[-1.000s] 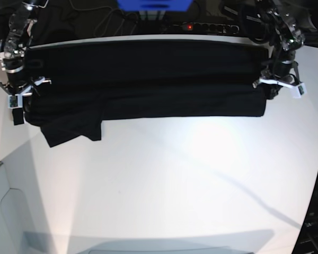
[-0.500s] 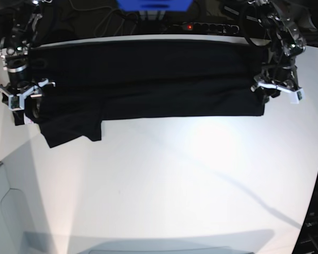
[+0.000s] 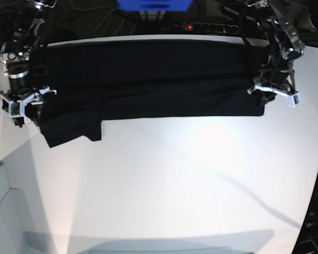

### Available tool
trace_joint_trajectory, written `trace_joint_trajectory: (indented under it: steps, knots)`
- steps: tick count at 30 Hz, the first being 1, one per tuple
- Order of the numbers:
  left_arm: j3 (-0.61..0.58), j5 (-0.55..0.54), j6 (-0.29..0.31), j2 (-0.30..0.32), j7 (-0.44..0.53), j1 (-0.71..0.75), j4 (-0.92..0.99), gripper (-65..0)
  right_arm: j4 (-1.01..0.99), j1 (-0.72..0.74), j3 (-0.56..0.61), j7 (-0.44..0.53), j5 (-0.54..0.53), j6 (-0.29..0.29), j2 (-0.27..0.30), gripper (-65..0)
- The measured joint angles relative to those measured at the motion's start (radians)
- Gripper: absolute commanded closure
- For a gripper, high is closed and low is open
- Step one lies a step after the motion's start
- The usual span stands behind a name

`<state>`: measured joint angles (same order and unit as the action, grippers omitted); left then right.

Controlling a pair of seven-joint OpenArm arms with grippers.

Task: Fold the T-shirt properly
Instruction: 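Lower the folded hem onto the shirt and release both grippers, then grasp the folded edge corners again with both grippers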

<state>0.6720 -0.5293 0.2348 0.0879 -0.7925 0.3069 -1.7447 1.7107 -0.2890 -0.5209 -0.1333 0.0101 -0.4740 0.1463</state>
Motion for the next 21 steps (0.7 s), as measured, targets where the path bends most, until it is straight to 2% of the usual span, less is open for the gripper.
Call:
trace_joint_trajectory:
  steps: [8, 10, 15, 17, 21]
  knots:
    - [0.006, 0.0, -0.003, -0.002, 0.0, 0.016, -0.005, -19.2, 0.0, -0.005, 0.0, -0.004, 0.001, 0.0, 0.001, -33.0]
    - [0.006, -0.001, -0.003, 0.0, 0.0, 0.025, -0.011, -23.9, 0.0, -0.006, 0.0, -0.006, 0.001, 0.0, 0.001, -33.0]
    - [0.007, 0.0, -0.003, 0.002, 0.001, 0.042, -0.024, -42.5, 0.0, -0.005, 0.001, -0.006, 0.001, 0.0, 0.002, -33.1]
    - [0.006, -0.002, -0.003, 0.003, 0.0, 0.042, -0.023, -44.2, 0.0, 0.002, 0.002, -0.008, 0.001, 0.0, 0.002, -33.1]
    - [0.002, -0.002, -0.003, 0.003, 0.004, 0.042, -0.014, -43.3, 0.0, 0.01, 0.005, -0.005, 0.001, 0.0, 0.003, -33.1]
